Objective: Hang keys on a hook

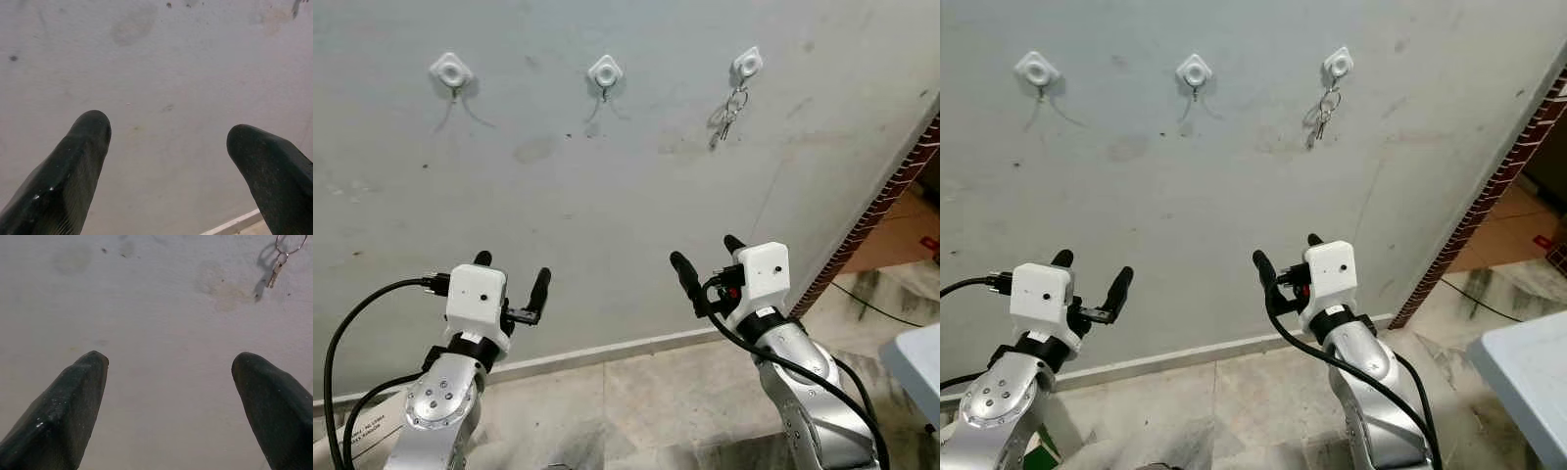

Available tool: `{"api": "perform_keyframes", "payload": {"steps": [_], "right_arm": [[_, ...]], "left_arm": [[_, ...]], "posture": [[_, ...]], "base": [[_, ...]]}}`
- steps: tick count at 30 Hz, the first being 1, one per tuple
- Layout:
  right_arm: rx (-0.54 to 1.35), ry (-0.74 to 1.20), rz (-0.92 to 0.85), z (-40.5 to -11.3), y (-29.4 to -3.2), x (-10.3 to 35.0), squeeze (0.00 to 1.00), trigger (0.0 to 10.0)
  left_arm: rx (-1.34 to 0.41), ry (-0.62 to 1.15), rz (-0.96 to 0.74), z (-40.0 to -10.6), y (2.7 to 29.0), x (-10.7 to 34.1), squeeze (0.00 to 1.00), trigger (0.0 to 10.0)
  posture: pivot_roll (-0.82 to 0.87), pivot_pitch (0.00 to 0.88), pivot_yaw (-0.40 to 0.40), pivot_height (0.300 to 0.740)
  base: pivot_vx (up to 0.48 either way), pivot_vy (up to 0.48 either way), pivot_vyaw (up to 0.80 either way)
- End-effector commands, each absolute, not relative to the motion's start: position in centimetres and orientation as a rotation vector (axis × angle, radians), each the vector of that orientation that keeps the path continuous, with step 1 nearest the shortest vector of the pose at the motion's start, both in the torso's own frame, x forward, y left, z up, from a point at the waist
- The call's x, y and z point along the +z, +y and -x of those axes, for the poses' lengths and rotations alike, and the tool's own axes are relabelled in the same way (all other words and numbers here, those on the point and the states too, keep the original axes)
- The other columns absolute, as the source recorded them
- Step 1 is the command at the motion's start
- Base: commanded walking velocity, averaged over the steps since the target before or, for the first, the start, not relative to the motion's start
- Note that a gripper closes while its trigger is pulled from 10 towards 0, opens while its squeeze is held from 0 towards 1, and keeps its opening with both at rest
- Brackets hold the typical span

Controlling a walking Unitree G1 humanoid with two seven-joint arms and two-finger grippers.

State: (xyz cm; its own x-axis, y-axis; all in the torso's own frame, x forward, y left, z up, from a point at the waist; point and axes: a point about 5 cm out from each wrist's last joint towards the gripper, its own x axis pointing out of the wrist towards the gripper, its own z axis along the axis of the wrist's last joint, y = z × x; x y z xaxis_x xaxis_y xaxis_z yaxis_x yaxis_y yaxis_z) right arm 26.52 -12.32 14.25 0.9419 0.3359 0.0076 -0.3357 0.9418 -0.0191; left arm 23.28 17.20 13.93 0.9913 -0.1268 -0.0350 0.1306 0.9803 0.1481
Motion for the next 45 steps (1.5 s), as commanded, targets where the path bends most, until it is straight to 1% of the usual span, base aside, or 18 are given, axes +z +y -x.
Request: {"api": "perform_keyframes", "payload": {"steps": [1, 33, 45], "right_arm": [[0.342, -0.007, 0.030, -26.58, -12.44, 14.30, 0.00, 10.0], [0.341, -0.012, 0.035, -26.63, -12.33, 14.37, 0.00, 10.0], [0.347, -0.014, 0.035, -26.63, -12.21, 14.39, 0.00, 10.0]], "left_arm": [[-0.129, 0.038, -0.140, -23.20, 17.18, 13.72, 0.00, 10.0], [-0.141, 0.034, -0.137, -23.57, 16.97, 13.75, 0.00, 10.0], [-0.189, 0.007, -0.092, -23.79, 16.96, 14.11, 0.00, 10.0]], "posture": [[0.09, 0.000, -0.007, 0.740], [0.09, 0.000, -0.002, 0.740], [0.08, 0.000, -0.003, 0.740]], "base": [[-0.270, 0.000, 0.00], [-0.270, 0.000, 0.00], [0.000, 0.000, 0.00]]}}
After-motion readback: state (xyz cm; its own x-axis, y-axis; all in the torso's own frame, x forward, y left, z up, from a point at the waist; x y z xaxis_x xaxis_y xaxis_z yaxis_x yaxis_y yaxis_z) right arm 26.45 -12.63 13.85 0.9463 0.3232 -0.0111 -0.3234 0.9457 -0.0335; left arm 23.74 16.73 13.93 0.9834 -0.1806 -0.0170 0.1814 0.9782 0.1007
